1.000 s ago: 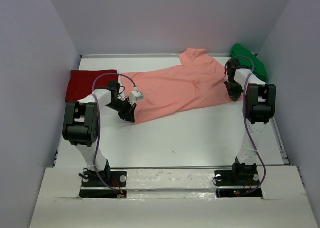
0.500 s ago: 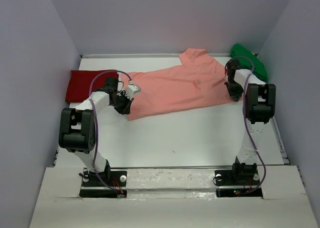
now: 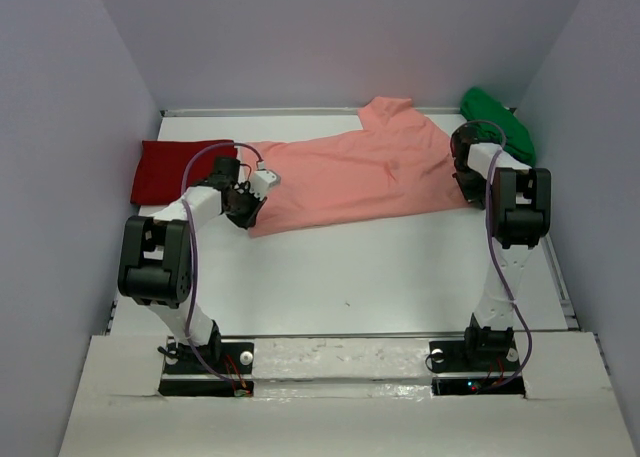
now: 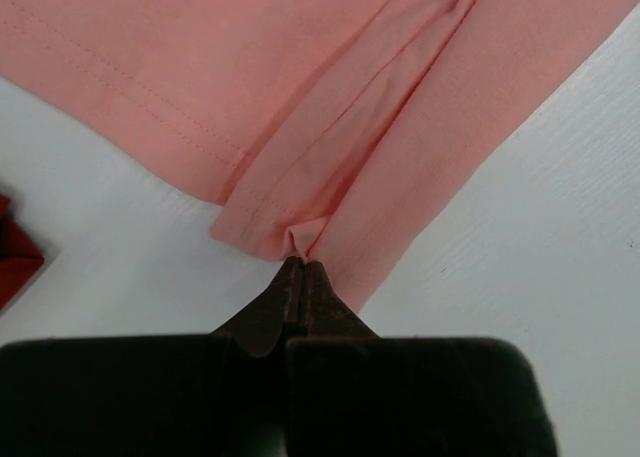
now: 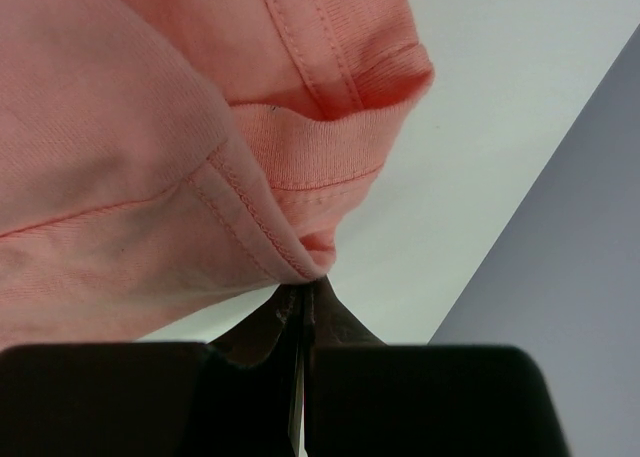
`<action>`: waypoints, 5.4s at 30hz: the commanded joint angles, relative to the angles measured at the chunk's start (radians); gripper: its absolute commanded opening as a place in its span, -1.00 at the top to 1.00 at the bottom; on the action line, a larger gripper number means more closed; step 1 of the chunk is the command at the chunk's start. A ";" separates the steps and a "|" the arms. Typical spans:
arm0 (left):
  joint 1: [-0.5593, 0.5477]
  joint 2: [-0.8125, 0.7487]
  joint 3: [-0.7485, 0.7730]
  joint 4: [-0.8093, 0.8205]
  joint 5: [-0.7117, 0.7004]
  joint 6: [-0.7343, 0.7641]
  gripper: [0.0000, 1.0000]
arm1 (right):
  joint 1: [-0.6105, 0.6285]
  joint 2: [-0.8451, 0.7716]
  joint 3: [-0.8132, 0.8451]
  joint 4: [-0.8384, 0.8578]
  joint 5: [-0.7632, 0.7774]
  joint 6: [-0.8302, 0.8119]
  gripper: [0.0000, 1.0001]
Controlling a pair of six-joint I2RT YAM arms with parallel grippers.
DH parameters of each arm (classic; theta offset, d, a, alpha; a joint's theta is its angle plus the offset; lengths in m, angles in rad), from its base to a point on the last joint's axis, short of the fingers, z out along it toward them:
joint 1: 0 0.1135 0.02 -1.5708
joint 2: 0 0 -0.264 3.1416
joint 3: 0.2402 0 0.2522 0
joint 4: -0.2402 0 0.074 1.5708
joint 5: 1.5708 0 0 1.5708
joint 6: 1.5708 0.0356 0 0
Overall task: Fold and stack the t-shirts
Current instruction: Fold the tshirt
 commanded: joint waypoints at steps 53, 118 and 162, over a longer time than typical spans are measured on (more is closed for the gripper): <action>-0.044 -0.047 0.011 -0.011 0.060 0.051 0.14 | -0.003 -0.060 0.174 -0.112 -0.326 0.042 1.00; -0.055 -0.107 0.019 0.130 -0.185 -0.015 1.00 | -0.003 -0.026 0.171 -0.138 -0.277 0.036 1.00; -0.190 0.034 -0.146 0.501 -0.722 0.042 -0.98 | 0.006 -0.084 0.097 -0.148 -0.271 0.017 1.00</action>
